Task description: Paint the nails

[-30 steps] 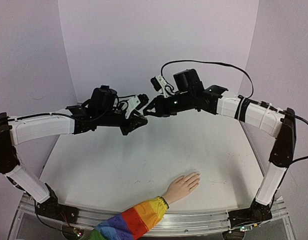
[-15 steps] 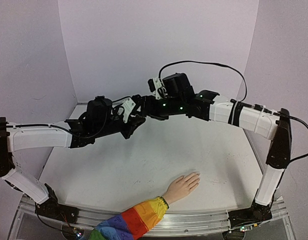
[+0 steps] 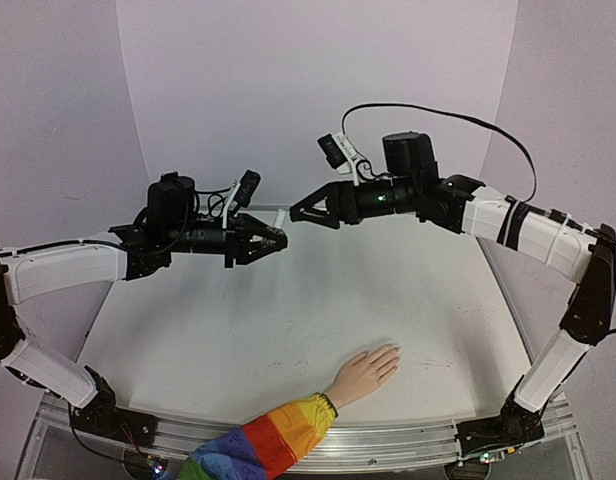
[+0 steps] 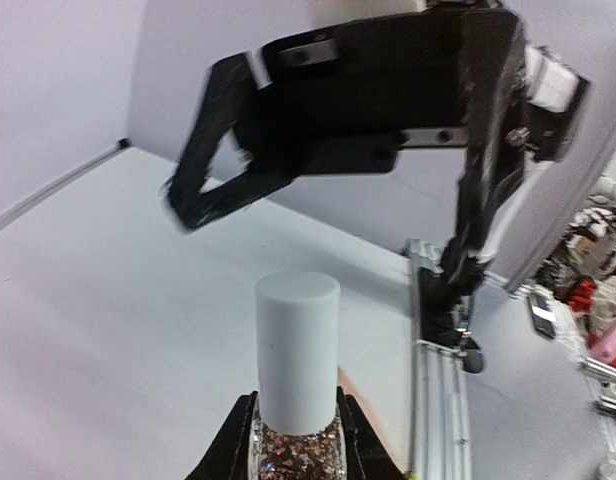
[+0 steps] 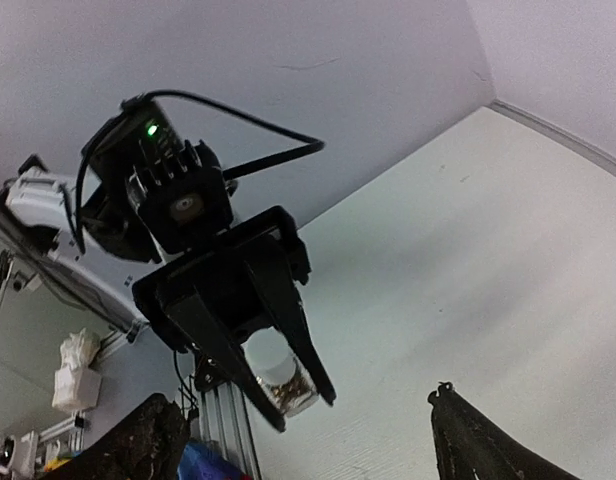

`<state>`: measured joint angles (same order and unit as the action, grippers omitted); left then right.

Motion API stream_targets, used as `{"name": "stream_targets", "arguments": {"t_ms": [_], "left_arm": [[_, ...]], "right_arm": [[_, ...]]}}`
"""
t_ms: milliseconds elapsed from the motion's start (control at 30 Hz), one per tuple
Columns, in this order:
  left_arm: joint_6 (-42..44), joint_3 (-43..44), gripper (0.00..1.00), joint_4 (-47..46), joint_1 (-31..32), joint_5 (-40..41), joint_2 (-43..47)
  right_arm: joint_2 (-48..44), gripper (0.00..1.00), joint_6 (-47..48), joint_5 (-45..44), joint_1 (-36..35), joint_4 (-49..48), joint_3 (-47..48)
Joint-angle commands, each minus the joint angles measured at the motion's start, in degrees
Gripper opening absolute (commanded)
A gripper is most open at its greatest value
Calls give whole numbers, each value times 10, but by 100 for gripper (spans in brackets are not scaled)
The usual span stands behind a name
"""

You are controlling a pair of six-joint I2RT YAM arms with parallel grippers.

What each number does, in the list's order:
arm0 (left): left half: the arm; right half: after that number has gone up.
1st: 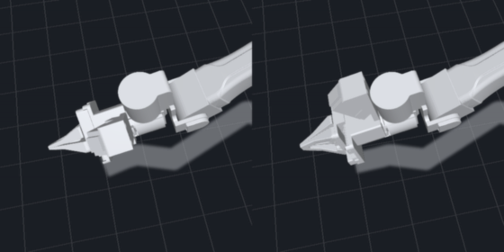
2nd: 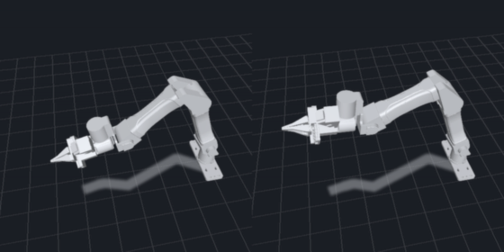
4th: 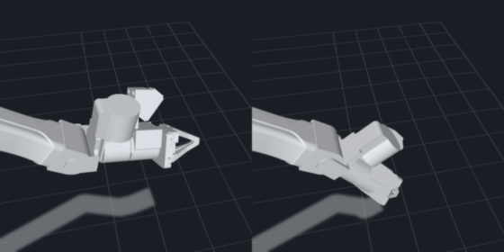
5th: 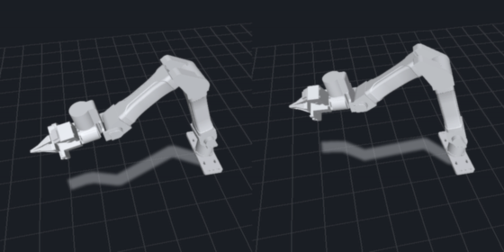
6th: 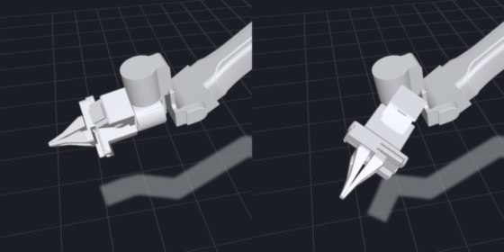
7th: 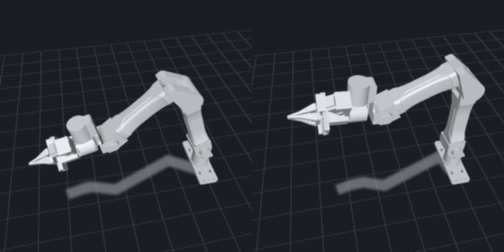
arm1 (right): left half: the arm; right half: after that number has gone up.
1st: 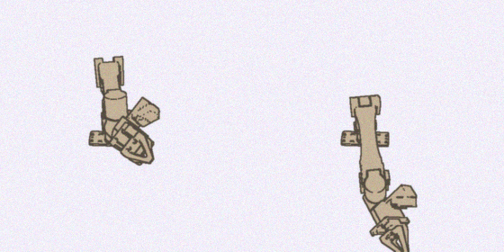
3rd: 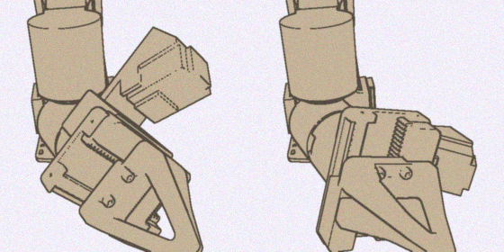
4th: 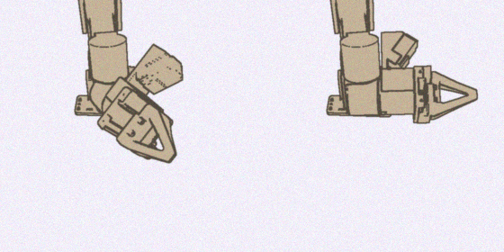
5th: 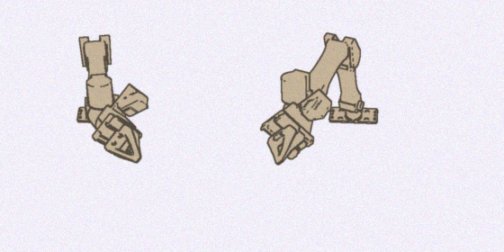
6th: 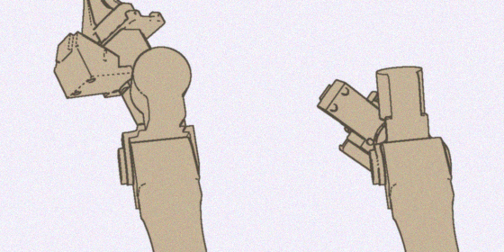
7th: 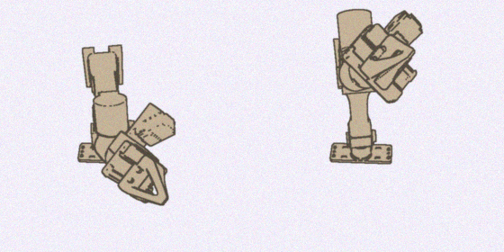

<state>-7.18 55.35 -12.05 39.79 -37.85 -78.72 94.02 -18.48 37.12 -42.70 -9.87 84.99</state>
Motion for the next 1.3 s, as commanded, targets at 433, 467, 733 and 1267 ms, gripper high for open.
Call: {"name": "stream_targets", "arguments": {"t_ms": [433, 467, 733, 1267], "left_arm": [[-60, 57, 0, -28, 3, -226, -11], [-59, 57, 0, -27, 3, -227, -12], [-54, 61, 0, -28, 3, -236, -15], [-22, 51, 0, -28, 2, -126, 19]], "right_arm": [[54, 46, 2, 252, -10, -183, 30], [58, 44, -4, 256, -10, -189, 29], [70, 29, -10, 266, -19, -201, 34], [87, 0, -8, 264, -34, -205, 27]]}}
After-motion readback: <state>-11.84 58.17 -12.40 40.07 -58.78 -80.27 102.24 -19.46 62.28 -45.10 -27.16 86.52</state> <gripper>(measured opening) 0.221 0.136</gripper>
